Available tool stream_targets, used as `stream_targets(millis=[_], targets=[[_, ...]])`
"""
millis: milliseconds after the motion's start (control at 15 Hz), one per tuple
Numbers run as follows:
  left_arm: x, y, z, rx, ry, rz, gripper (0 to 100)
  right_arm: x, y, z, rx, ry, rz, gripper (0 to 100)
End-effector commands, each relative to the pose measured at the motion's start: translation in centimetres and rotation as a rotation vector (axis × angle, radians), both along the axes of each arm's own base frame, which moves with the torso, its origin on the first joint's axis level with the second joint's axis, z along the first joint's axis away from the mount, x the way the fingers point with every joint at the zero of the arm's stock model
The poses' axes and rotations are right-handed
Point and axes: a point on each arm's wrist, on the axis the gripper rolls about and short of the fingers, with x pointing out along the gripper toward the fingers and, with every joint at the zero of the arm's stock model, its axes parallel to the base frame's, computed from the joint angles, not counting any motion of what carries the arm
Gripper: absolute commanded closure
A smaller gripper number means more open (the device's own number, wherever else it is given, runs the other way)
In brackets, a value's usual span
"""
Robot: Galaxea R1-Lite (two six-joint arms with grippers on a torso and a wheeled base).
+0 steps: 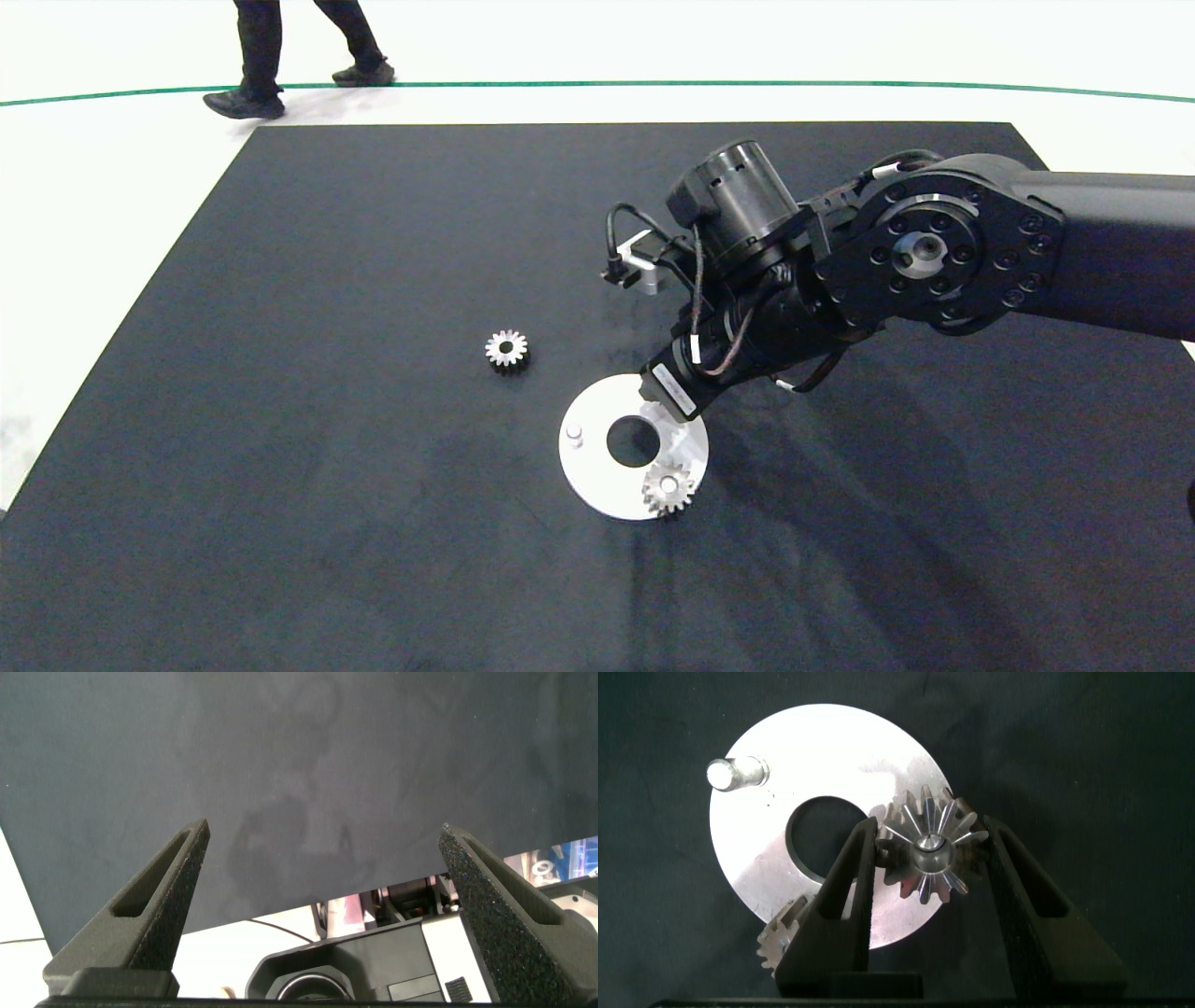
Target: Install three planetary gears onto the carrier pins
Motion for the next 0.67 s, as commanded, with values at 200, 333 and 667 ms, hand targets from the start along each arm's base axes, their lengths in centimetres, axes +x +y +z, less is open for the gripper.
stream_targets(millis=[200, 333, 667], targets=[[-0.03, 0.0, -0.03, 0.001, 0.004, 0.0, 0, 0.19, 0.12, -0.11, -0.002, 0.001, -0.001, 90], [-0.03, 0.0, -0.03, 0.001, 0.004, 0.0, 0, 0.38, 0.28, -0.62, -0.011, 0.011, -0.001, 90], [-0.01, 0.0, 0.01, 0.0, -0.001, 0.0, 0, 0.31, 0.22, -0.55, -0.011, 0.011, -0.001, 0]])
